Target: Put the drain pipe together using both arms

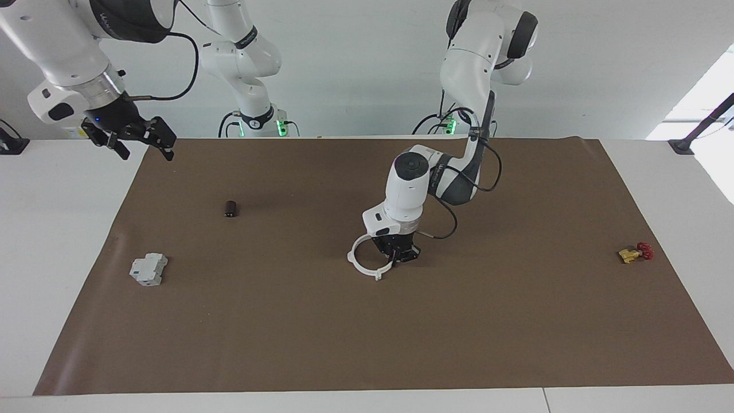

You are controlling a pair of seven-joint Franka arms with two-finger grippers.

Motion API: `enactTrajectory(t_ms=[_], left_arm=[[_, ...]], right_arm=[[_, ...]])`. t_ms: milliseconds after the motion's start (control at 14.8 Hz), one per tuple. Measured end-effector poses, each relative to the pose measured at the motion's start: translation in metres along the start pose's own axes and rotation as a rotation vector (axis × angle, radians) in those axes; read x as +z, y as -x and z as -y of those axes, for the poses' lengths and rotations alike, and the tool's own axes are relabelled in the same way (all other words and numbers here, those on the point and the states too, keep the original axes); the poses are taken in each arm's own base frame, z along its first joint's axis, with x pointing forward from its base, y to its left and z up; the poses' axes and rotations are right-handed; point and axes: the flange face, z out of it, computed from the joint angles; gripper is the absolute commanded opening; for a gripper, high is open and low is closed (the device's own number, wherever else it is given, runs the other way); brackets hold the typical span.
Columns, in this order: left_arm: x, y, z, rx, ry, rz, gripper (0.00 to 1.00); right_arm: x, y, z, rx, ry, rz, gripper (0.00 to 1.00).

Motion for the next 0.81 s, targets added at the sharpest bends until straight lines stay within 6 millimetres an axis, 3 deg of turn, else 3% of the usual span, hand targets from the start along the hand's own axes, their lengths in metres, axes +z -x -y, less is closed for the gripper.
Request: enactTrajectory(t_ms=[474, 542, 813], left_arm=[[-0.0006, -0.0007, -0.0014, 0.002, 0.001, -0.007, 0.0], [-0.0012, -0.0013, -0.0018, 0.002, 0.002, -0.013, 0.18], [-0.0021, -0.0024, -0.0022, 0.004, 0.003, -0.023, 0.49]], right_arm=[[-0.0001, -0.0001, -0.0009, 0.002, 0.0, -0.001, 1.0], [-0.0001, -0.0001, -0.0009, 0.002, 0.0, -0.001, 1.0], [-0.0003, -0.0002, -0.0009, 0.002, 0.0, -0.003, 1.0]])
